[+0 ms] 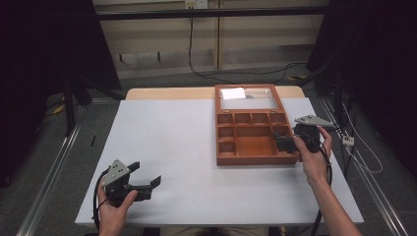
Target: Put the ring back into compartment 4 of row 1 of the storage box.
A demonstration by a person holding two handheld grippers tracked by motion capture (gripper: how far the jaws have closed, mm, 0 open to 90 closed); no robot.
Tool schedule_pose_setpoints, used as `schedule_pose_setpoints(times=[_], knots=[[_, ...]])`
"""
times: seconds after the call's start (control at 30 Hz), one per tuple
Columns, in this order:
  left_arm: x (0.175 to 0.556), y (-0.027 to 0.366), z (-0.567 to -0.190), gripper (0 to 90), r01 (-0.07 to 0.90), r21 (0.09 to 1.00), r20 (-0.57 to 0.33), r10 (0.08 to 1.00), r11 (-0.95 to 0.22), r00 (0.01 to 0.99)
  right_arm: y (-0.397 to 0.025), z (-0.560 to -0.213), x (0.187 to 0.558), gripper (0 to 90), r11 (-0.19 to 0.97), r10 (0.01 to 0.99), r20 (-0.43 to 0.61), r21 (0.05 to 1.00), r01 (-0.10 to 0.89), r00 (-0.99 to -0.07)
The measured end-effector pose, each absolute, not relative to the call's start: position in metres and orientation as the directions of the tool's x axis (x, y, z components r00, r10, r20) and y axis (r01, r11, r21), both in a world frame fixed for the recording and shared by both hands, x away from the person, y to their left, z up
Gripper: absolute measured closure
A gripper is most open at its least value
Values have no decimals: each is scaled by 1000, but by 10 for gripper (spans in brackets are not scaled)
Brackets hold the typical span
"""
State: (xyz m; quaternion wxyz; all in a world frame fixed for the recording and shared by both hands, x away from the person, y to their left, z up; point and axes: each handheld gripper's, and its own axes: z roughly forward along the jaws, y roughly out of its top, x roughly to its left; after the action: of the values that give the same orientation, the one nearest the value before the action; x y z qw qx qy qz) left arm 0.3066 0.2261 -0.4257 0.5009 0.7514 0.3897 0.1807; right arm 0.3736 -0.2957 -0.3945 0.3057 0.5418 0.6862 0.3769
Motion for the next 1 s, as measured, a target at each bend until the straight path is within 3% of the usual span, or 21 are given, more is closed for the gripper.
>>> schedule_pose_setpoints(times=[1.0], knots=[[309, 227, -426, 56, 419, 891, -143, 768, -174, 624, -290, -401, 305, 47, 106, 965, 25, 873, 475, -261]])
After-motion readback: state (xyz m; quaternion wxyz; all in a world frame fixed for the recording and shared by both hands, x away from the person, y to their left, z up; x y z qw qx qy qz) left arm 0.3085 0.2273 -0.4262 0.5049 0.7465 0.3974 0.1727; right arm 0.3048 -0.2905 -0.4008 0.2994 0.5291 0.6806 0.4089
